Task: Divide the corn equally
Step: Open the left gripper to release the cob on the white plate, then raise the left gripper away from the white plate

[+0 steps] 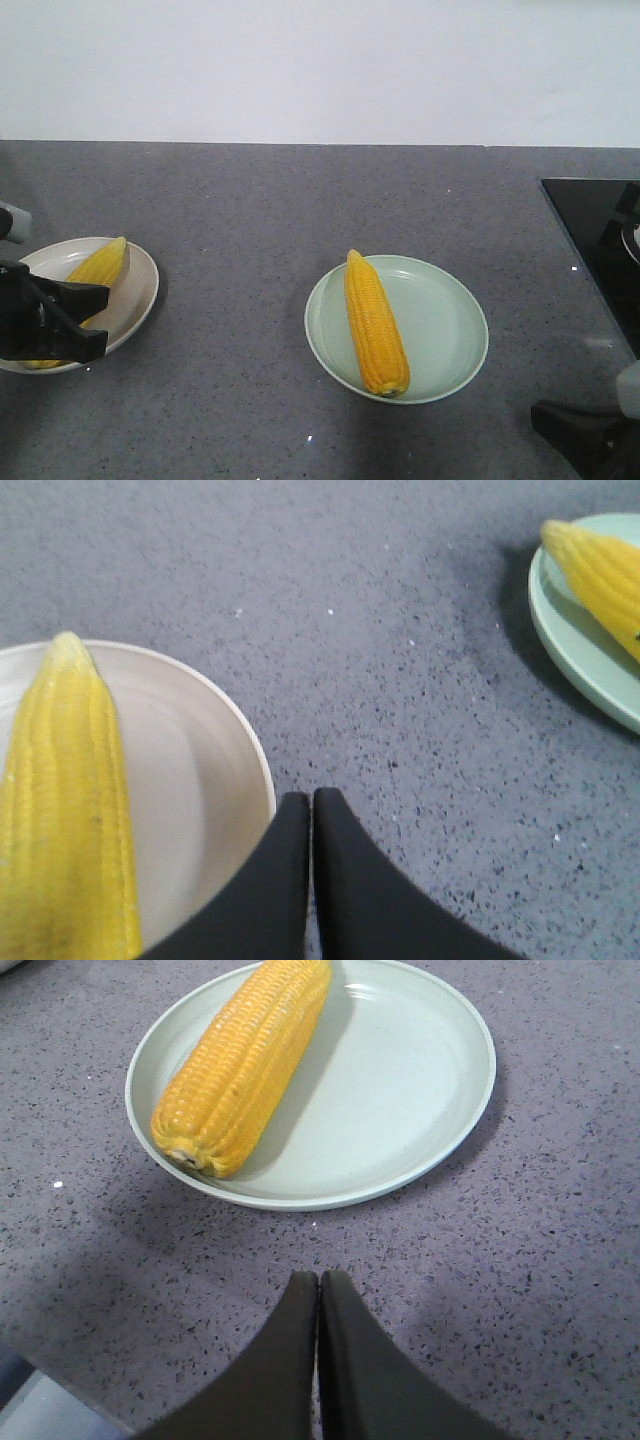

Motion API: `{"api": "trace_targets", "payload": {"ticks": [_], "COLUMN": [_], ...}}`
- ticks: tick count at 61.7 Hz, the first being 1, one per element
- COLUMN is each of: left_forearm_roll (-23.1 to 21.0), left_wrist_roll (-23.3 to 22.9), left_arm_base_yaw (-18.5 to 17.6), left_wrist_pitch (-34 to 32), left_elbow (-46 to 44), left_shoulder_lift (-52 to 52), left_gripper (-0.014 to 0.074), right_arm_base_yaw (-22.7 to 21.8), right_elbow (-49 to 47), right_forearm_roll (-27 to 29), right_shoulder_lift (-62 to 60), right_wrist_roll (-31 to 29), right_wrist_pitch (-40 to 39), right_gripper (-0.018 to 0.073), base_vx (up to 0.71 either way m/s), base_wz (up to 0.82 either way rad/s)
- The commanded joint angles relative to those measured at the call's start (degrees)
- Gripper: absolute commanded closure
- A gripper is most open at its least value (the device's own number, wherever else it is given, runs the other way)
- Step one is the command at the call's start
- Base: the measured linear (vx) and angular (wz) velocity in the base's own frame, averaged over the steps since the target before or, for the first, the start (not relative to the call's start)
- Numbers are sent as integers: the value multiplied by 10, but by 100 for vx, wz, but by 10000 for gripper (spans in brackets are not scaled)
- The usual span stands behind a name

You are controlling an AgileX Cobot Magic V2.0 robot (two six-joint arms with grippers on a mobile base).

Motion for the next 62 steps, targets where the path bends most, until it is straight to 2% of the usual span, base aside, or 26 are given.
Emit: {"api": "trace_targets", "payload": {"ticks": [1,4,11,18,22,25,41,62], "left_forearm_roll": [27,50,111,186,218,236,273,326], "left_wrist_roll": [-91,-153,-257,-338,-367,-378,-377,-377], "left_arm_base_yaw": [-1,-1,-2,-2,-2,-2,-2,-2], "left_wrist_pitch": [-28,-48,-88,-91,-96,-99,-130,-82], "left_elbow": [-14,-14,-14,-14,-14,-14,-14,1], "left_shoulder_lift": [-10,-10,-15,-23,-29,-33,-39,-112], "left_gripper": [603,603,603,603,603,603,603,603], "right_arm_base_yaw": [-2,-2,-2,-2,-2,-2,-2,-2], "right_elbow": [-15,-15,-15,-15,-15,-15,-15,-15], "right_forearm_roll": [15,15,15,15,15,15,15,15], "right_shoulder_lift": [0,0,0,0,0,0,0,0], "right_wrist_roll": [-4,-4,-4,-4,-4,-4,-4,-4], "right_wrist_pitch": [-21,-21,-21,-21,-21,-21,-21,-21], "right_gripper": [565,565,565,565,565,565,565,565], "base_vx": [0,0,0,0,0,0,0,0], "base_wz": [0,0,0,0,0,0,0,0]}}
